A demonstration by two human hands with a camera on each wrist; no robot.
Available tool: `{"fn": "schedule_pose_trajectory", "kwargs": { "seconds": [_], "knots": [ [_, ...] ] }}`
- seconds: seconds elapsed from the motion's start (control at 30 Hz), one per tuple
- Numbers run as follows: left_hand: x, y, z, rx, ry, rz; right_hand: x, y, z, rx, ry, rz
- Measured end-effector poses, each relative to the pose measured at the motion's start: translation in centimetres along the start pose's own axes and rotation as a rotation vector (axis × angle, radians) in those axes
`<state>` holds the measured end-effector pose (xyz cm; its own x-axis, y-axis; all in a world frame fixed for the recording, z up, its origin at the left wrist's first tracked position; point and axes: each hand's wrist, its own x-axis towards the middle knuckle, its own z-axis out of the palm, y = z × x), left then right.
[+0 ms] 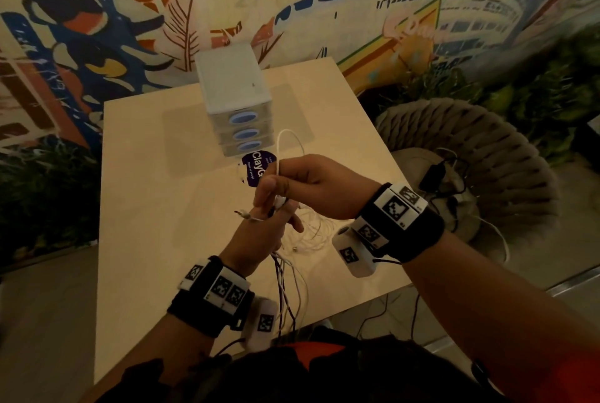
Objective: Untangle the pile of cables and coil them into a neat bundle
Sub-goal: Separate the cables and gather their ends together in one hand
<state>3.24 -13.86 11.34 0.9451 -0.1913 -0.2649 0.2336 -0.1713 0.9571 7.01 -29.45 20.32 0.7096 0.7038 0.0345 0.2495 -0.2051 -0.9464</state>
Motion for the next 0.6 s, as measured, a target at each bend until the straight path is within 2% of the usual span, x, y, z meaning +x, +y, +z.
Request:
{"fn": "schedule_pose_trajectory", "kwargs": {
  "seconds": [0.2,0.4,0.5,0.6],
  "knots": [
    [-0.3,0.9,0.8,-0.083,-0.076,-0.084,0.7,-0.5,-0.2,0.024,-0.013,-0.004],
    [0.2,0.3,0.2,-0.229,0.019,-0.14,0.2,0.7,-0.3,0.046,0.034,0.011],
    [0.3,0.0,-0.5,-0.291,0.054,-0.132,-1.6,2.7,-1.1,0.045,0.137,0.078],
    [0.4,-0.1,-1.2,-0.331,0.079,-0.155,-3.6,6.8,-1.1,-0.006,0.356,0.183]
  ]
}}
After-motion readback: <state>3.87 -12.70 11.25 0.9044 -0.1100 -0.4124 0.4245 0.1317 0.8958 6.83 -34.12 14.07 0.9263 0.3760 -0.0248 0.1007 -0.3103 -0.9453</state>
